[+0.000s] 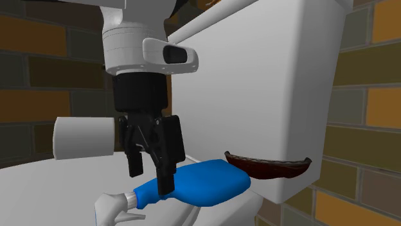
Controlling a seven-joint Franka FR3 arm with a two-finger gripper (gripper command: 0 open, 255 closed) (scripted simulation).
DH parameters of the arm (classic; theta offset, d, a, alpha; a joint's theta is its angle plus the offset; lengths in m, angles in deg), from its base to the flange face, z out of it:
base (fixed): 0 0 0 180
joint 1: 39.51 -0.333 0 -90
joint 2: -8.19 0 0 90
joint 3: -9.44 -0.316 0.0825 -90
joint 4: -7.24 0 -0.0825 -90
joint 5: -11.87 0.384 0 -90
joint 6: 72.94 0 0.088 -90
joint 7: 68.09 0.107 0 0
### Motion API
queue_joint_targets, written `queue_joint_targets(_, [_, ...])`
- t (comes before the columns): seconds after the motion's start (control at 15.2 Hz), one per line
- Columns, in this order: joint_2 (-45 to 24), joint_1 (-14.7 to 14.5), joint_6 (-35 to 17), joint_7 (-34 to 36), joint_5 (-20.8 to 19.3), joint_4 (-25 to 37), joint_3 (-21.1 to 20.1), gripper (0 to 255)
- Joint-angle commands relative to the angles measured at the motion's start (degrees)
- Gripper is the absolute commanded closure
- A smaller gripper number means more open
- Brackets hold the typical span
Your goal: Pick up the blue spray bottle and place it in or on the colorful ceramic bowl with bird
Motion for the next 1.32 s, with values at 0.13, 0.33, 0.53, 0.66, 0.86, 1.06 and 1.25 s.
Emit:
queue_joint_targets(0.13, [-0.1,0.0,-0.9,0.0,0.1,-0.8,-0.2,0])
queue_joint_targets(0.33, [-0.1,0.0,-0.9,0.0,0.1,-0.8,-0.2,0])
queue_joint_targets(0.53, [-0.1,0.0,-0.9,0.0,0.1,-0.8,-0.2,255])
queue_joint_targets(0.66, [-0.1,0.0,-0.9,0.0,0.1,-0.8,-0.2,255])
queue_joint_targets(0.86, [-0.1,0.0,-0.9,0.0,0.1,-0.8,-0.2,255])
queue_joint_targets(1.06, [-0.1,0.0,-0.9,0.0,0.1,-0.8,-0.2,255])
queue_joint_targets(1.25, [0.1,0.1,0.6,0.0,-0.1,0.6,0.2,255])
